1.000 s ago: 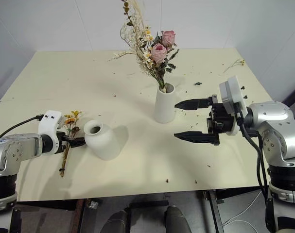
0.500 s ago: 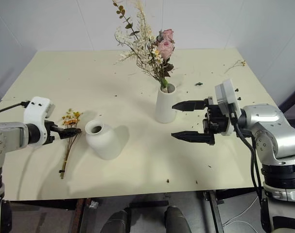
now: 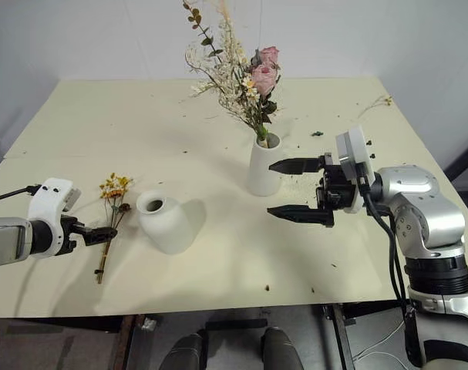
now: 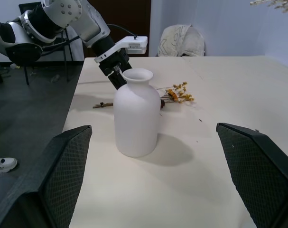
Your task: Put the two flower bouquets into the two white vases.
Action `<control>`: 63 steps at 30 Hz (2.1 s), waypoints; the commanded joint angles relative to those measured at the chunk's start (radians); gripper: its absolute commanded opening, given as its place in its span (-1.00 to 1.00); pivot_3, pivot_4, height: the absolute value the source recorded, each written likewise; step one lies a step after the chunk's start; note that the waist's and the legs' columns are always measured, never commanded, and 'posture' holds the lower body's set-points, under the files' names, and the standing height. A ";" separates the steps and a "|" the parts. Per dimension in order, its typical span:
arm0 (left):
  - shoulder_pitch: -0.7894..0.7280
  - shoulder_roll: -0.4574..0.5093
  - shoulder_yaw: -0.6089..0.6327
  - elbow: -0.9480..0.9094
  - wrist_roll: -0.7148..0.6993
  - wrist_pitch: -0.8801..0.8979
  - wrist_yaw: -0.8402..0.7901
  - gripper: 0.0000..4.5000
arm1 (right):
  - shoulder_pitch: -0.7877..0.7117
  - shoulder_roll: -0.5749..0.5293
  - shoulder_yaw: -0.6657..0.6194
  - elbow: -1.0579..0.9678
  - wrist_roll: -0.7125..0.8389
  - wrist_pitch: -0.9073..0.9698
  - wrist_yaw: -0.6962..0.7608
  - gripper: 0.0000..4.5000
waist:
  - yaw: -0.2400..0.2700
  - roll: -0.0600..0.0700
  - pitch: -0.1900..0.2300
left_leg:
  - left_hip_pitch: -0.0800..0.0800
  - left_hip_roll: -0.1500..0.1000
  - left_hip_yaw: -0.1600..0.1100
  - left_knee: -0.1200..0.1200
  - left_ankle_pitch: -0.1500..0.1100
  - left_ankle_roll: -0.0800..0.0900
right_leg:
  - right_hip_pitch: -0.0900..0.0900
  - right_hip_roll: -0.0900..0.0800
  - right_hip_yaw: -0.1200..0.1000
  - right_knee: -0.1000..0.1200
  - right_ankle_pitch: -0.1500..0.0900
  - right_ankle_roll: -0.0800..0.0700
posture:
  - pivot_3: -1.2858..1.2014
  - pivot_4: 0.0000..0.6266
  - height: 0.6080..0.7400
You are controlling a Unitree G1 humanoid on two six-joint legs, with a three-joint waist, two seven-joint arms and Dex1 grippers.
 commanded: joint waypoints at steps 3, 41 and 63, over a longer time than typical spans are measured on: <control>-0.002 -0.086 0.012 -0.005 0.012 0.000 0.035 1.00 | -0.017 -0.011 -0.014 -0.028 0.014 -0.006 0.006 0.97 | -0.001 0.000 0.000 | 0.000 0.000 0.000 0.000 0.000 0.000 | 0.000 0.000 0.000 0.000 0.000 0.000 | 0.03 -0.52 1.00; -0.287 -0.364 0.258 0.258 -0.069 -0.814 -0.126 -0.99 | 0.040 -0.073 -0.046 -0.114 0.066 0.023 0.008 1.00 | 0.020 -0.001 0.000 | -0.001 0.000 0.001 0.002 -0.002 0.000 | 0.000 0.000 0.000 -0.001 0.001 0.001 | 0.03 -0.52 1.00; -0.203 -0.372 0.093 0.193 -0.353 -0.988 -0.518 -0.99 | 0.028 -0.032 -0.041 -0.055 0.013 -0.037 -0.058 1.00 | 0.021 -0.001 0.000 | 0.000 0.000 0.001 0.005 -0.003 0.001 | 0.002 0.001 0.000 0.000 0.001 0.002 | 0.03 -0.52 1.00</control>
